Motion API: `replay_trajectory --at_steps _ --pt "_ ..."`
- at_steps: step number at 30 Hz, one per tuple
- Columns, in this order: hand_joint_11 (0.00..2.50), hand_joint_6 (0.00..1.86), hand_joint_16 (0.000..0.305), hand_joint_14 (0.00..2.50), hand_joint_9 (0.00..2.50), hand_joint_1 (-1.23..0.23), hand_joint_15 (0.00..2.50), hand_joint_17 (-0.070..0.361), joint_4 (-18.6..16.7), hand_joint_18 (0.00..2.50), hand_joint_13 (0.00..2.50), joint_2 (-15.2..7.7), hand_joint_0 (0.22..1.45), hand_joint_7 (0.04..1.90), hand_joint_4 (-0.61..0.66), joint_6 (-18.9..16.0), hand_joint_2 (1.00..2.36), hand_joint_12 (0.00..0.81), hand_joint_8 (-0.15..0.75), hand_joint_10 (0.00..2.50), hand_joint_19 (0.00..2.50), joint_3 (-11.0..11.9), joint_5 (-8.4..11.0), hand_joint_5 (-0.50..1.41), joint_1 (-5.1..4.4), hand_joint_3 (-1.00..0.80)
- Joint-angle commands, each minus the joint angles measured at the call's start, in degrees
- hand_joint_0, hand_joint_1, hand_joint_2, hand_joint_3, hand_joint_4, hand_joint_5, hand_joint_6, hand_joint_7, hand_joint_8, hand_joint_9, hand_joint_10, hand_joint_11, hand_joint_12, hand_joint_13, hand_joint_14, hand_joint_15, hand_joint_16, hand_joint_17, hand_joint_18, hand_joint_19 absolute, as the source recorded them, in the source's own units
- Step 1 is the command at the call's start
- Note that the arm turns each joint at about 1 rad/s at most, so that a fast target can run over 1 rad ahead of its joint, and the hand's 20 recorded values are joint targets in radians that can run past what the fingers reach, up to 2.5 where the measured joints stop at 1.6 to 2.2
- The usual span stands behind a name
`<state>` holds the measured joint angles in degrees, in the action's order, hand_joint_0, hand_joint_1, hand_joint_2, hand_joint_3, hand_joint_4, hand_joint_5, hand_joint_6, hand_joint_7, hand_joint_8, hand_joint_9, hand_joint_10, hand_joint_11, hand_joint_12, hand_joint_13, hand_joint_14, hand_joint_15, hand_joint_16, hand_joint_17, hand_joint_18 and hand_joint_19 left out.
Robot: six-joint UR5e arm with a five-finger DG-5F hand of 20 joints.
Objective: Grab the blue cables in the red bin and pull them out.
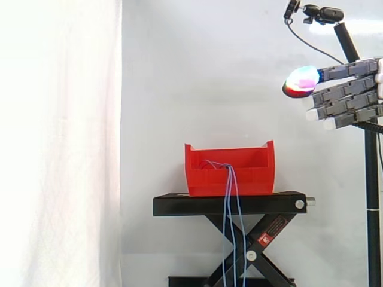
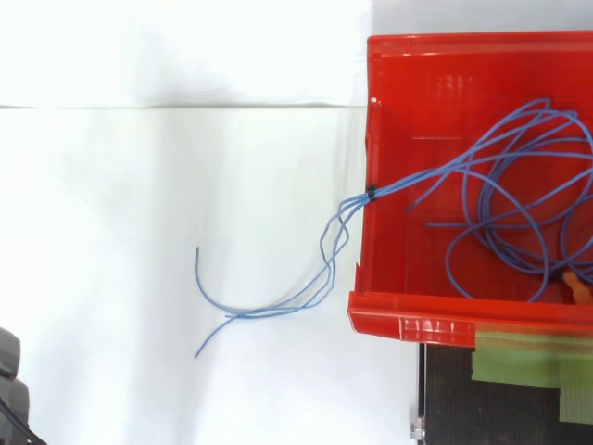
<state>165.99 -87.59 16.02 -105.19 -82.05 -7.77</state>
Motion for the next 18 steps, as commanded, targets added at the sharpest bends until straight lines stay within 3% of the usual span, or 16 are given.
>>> replay_trajectory --at_steps 1,6,10,18 --pt "0.11 0.01 0.056 0.01 0.05 -0.78 0.22 0.126 -0.05 0.00 0.02 -0.12 0.70 0.29 0.14 0.02 1.00 0.357 0.222 0.00 0.34 -0.01 0.13 0.21 -0.31 -1.00" --pt "0.11 0.01 0.056 0.01 0.05 -0.78 0.22 0.126 -0.58 0.00 0.02 -4.70 0.70 0.29 0.14 -2.18 1.00 0.357 0.223 0.00 0.35 -0.01 -0.31 0.22 -0.31 -1.00" --pt "0.11 0.01 0.056 0.01 0.05 -0.78 0.21 0.126 -1.81 0.00 0.02 -6.45 0.70 0.29 0.14 -2.70 1.00 0.356 0.223 0.00 0.35 -0.01 -0.31 0.22 -0.31 -1.00" --pt "0.12 0.01 0.056 0.01 0.05 -0.78 0.22 0.125 -2.25 0.00 0.02 -6.63 0.70 0.29 0.14 -2.09 1.00 0.357 0.223 0.00 0.36 -0.01 -0.13 0.22 -0.31 -1.00"
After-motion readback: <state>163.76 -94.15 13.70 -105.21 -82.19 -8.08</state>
